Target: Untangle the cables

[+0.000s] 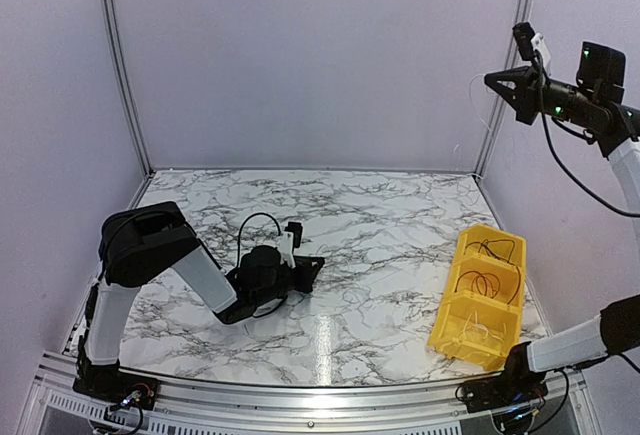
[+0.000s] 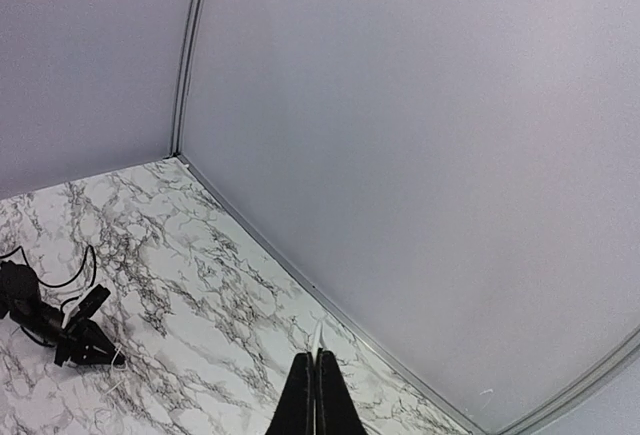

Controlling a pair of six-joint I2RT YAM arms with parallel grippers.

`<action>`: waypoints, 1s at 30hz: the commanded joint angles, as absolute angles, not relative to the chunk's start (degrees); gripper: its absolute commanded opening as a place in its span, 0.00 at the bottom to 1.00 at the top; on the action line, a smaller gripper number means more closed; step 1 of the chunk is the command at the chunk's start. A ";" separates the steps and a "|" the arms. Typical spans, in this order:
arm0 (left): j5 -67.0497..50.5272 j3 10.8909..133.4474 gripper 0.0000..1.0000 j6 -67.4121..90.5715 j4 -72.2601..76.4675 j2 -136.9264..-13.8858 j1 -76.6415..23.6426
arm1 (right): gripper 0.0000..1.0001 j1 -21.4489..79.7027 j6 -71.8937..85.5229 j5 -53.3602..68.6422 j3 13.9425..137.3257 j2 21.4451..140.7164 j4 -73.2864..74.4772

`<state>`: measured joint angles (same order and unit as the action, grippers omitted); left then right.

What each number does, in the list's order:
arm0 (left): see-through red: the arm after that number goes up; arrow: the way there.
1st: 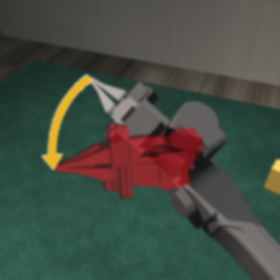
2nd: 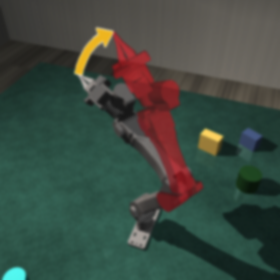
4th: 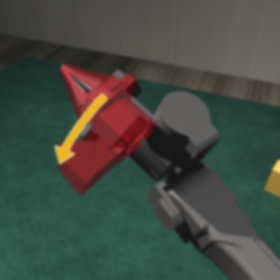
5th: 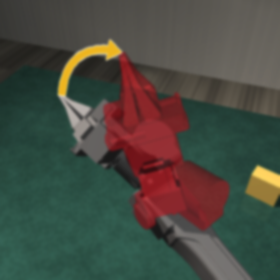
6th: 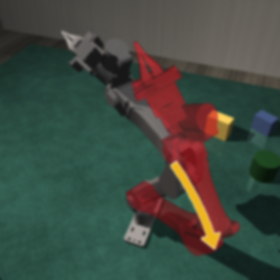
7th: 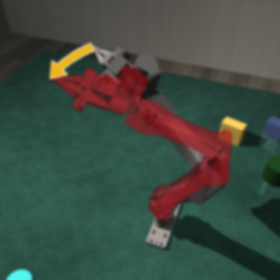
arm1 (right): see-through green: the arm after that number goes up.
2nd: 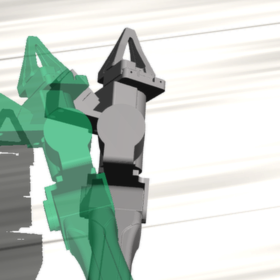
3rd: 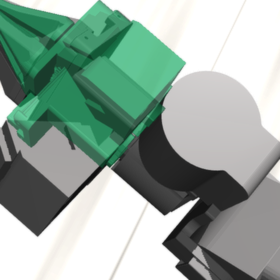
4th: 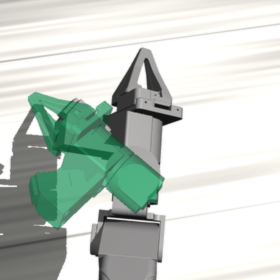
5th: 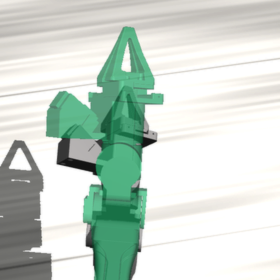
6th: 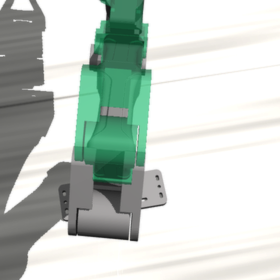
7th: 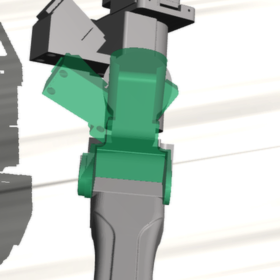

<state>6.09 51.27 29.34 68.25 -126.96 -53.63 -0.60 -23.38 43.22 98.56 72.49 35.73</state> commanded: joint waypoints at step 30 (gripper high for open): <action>7.75 49.79 0.00 33.28 71.81 -126.51 -52.39 | 0.00 -1.40 -52.18 39.21 85.71 48.05 77.60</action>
